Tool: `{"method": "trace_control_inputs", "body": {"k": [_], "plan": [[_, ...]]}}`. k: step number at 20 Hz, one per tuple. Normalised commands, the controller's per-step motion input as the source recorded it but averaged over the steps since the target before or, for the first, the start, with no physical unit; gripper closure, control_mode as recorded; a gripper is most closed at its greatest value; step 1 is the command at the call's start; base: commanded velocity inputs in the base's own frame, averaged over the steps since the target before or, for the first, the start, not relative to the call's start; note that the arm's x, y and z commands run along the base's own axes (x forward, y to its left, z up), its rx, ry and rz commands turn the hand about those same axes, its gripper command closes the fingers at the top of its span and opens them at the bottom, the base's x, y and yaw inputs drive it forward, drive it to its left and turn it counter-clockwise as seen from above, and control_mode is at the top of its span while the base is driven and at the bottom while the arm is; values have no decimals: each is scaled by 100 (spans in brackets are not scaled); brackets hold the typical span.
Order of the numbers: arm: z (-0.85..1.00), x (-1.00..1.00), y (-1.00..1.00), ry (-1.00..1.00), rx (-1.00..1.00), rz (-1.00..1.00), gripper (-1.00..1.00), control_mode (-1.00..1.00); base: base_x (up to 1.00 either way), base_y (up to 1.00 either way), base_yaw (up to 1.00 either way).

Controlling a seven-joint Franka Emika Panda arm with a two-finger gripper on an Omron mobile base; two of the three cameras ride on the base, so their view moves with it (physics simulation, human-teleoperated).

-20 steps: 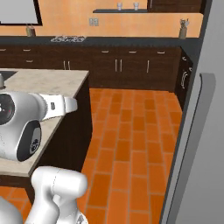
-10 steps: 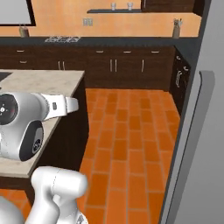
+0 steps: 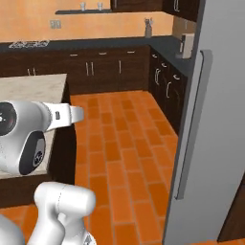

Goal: Take the strawberry from the fridge and place it on top of the pancake, located on the dining counter.

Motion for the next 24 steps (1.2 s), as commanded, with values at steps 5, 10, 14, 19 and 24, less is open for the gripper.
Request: {"method": "trace_control_inputs", "body": {"k": [5, 10, 14, 19, 24], "plan": [[0, 0, 0, 0, 0, 0, 100, 100, -100, 43, -8], [0, 0, 0, 0, 0, 0, 100, 100, -100, 100, 1], [0, 0, 0, 0, 0, 0, 100, 100, -95, 100, 3], [0, 0, 0, 0, 0, 0, 100, 100, -63, 100, 6], [0, 0, 0, 0, 0, 0, 100, 100, -26, 100, 15]]}}
